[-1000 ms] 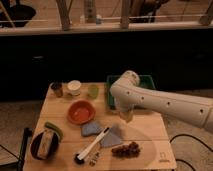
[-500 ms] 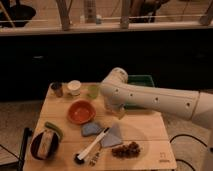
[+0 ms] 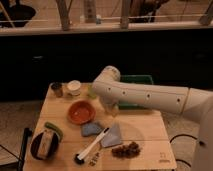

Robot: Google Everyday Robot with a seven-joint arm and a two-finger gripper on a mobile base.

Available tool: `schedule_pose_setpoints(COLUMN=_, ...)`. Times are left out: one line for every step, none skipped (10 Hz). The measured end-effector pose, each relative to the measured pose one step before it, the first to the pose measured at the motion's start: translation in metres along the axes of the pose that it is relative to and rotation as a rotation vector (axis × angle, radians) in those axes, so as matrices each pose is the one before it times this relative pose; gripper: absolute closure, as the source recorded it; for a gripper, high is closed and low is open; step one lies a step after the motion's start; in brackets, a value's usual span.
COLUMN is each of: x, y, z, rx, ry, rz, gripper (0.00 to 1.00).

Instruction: Place apple in red bowl

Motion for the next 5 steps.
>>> schedule_pose_setpoints(x=-0.00221, y=-0.00502, z=-0.00046, rx=0.00389, ry=0.00083, rz=-0.01449, gripper=0.99)
schedule_pose_setpoints(x=-0.00101, y=-0.00345, z=-0.00040, rx=0.00087, ry=-0.00027, rz=-0.00886, gripper=0.99)
schedule_pose_setpoints(x=-0.00277, y=-0.00488, z=-0.00075, rx=0.00348, ry=-0.00316, rz=-0.00731, gripper=0.99)
schedule_pose_setpoints(x=-0.00301, y=-0.00543, z=-0.00067, rx=0.00277, ry=-0.00326, rz=-0.00903, gripper=0.99)
schedule_pose_setpoints(x=-0.00267, y=-0.00647, z=-0.00019, rx=0.00186, ry=0.00142, rz=-0.00840, gripper=0.99)
